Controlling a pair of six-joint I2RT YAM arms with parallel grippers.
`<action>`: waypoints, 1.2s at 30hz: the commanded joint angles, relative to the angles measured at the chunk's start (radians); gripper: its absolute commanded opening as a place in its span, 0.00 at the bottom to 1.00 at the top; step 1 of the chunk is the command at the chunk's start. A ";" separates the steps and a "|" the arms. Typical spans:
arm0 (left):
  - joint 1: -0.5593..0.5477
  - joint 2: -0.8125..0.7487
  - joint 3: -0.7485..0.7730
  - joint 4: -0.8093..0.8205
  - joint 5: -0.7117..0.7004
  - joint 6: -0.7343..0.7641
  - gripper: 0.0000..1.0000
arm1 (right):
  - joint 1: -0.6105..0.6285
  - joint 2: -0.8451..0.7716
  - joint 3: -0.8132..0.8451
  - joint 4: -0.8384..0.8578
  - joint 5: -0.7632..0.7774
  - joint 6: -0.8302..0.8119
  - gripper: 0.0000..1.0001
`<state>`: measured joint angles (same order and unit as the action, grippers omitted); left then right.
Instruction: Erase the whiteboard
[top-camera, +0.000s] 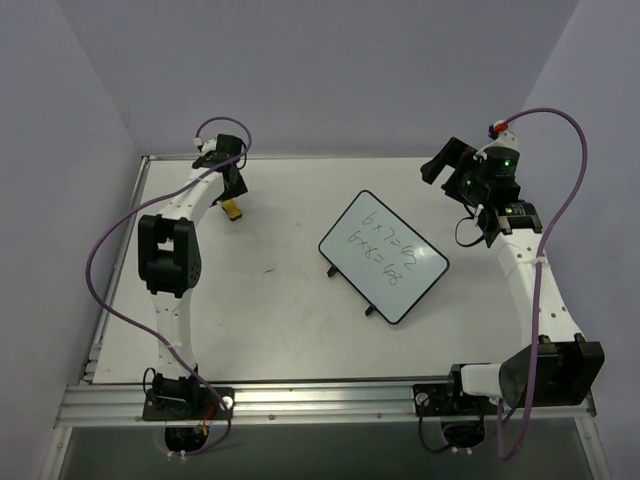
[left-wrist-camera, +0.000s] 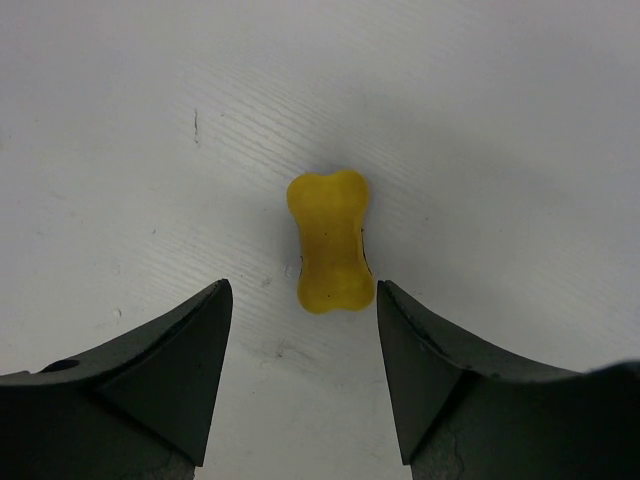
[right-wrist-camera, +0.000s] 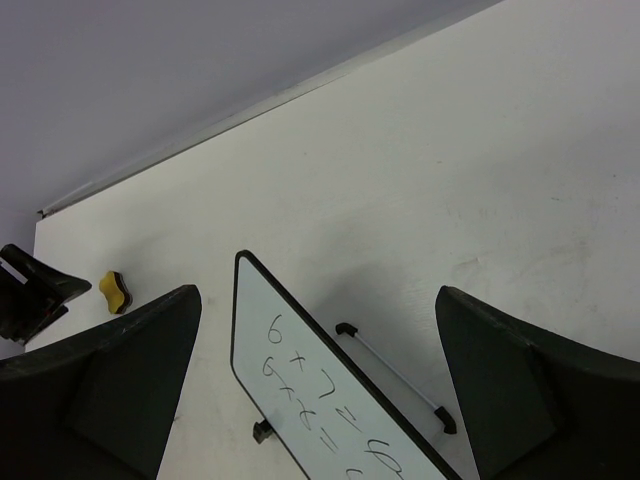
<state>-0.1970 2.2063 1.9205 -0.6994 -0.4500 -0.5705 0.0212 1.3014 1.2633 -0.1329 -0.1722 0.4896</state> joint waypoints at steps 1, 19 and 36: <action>0.016 0.020 0.034 0.023 -0.009 -0.015 0.68 | 0.005 -0.016 -0.008 0.004 -0.007 -0.020 1.00; 0.010 0.115 0.063 0.090 0.031 -0.017 0.64 | 0.005 -0.014 -0.016 -0.001 -0.001 -0.032 1.00; 0.010 0.133 0.068 0.106 0.050 -0.042 0.59 | 0.005 -0.007 -0.021 -0.005 0.003 -0.037 1.00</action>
<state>-0.1879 2.3383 1.9491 -0.6292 -0.4103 -0.5957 0.0212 1.3014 1.2461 -0.1429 -0.1719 0.4698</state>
